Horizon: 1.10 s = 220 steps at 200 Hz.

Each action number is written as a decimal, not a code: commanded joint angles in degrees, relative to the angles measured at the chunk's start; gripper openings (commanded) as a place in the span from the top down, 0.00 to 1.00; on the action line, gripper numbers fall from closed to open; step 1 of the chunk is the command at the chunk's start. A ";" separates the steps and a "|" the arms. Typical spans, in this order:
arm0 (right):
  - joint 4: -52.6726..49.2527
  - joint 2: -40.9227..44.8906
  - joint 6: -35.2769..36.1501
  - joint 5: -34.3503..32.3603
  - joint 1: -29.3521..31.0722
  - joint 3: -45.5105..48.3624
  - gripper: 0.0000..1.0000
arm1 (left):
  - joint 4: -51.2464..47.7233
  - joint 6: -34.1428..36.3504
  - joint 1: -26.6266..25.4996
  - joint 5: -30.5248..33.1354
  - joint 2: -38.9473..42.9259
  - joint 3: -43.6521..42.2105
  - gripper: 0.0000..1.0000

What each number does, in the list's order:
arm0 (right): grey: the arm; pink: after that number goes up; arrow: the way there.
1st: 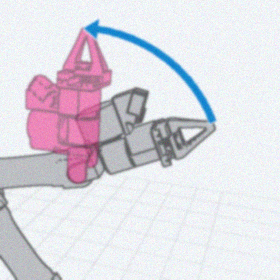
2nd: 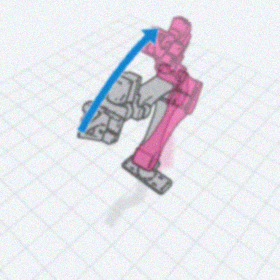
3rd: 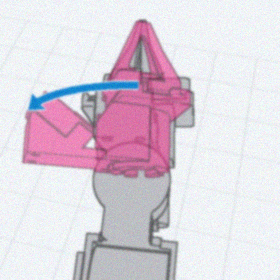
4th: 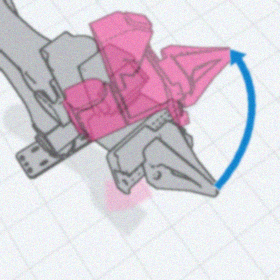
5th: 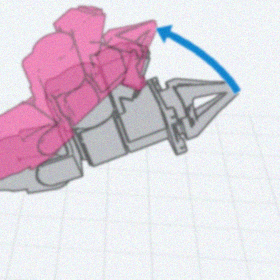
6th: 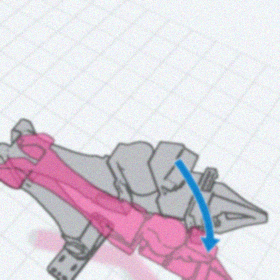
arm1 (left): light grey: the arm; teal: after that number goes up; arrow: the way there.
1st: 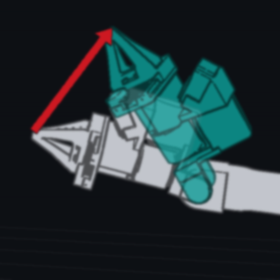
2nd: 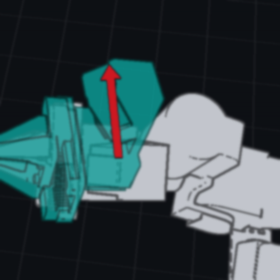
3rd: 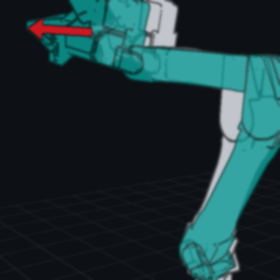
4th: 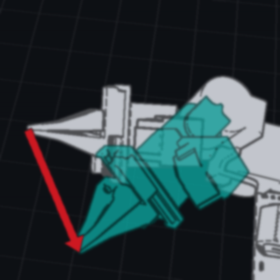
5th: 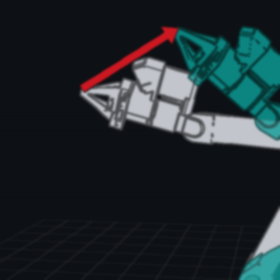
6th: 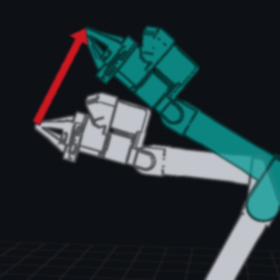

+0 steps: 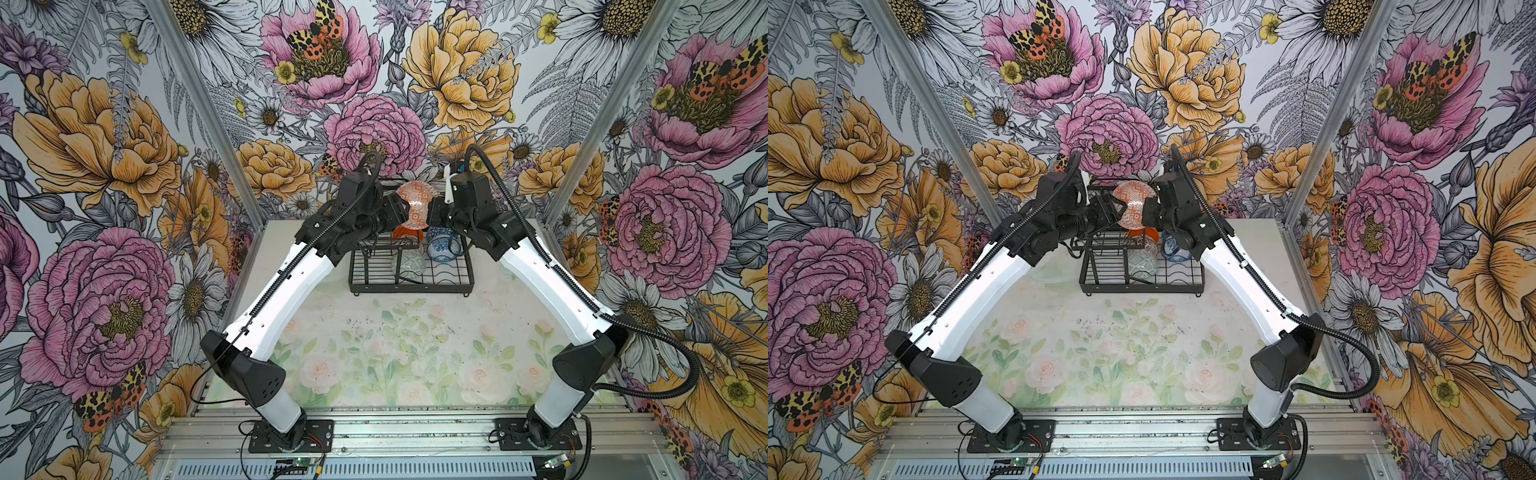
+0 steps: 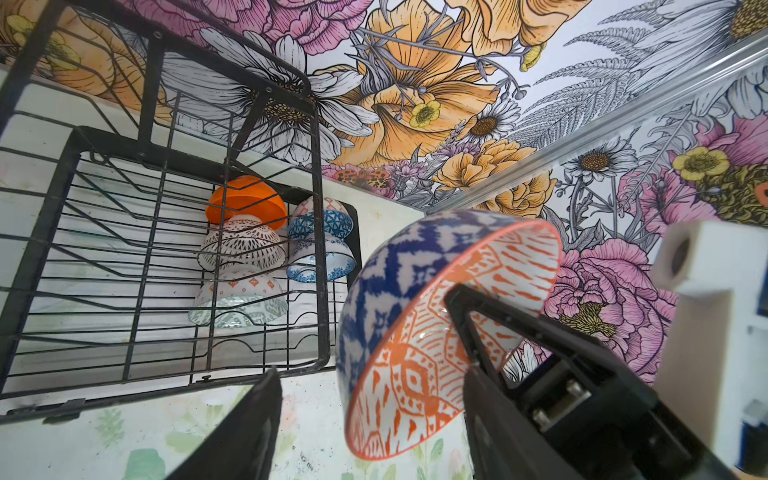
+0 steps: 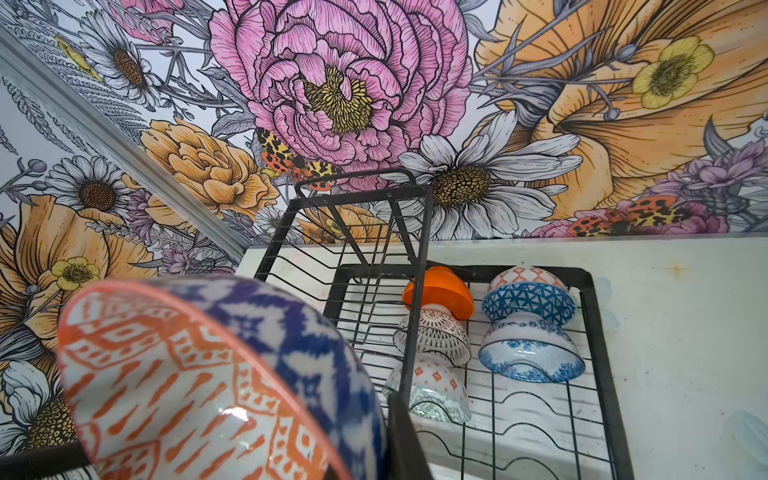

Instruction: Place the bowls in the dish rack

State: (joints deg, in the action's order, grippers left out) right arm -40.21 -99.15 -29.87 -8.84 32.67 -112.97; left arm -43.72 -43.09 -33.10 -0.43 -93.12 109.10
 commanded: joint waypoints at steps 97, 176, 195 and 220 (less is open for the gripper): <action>2.85 -3.37 0.68 2.45 1.55 -7.62 1.00 | 4.98 0.03 0.00 3.78 0.57 -1.26 0.56; 2.88 -3.95 -0.30 3.89 2.45 -7.59 1.00 | 6.77 -0.22 1.15 2.03 -0.40 -2.16 0.74; 2.86 -3.86 -0.19 4.09 2.88 -7.71 1.00 | 6.89 -0.41 1.37 2.42 0.20 -3.10 0.74; 2.85 -3.87 -0.28 4.60 3.68 -7.62 1.00 | 6.89 -0.49 1.37 3.40 0.66 -3.54 0.73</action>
State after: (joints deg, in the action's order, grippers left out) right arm -40.07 -102.94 -30.09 -7.01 34.65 -118.34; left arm -39.48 -43.57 -32.05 2.37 -93.49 106.28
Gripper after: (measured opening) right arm 0.104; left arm 0.273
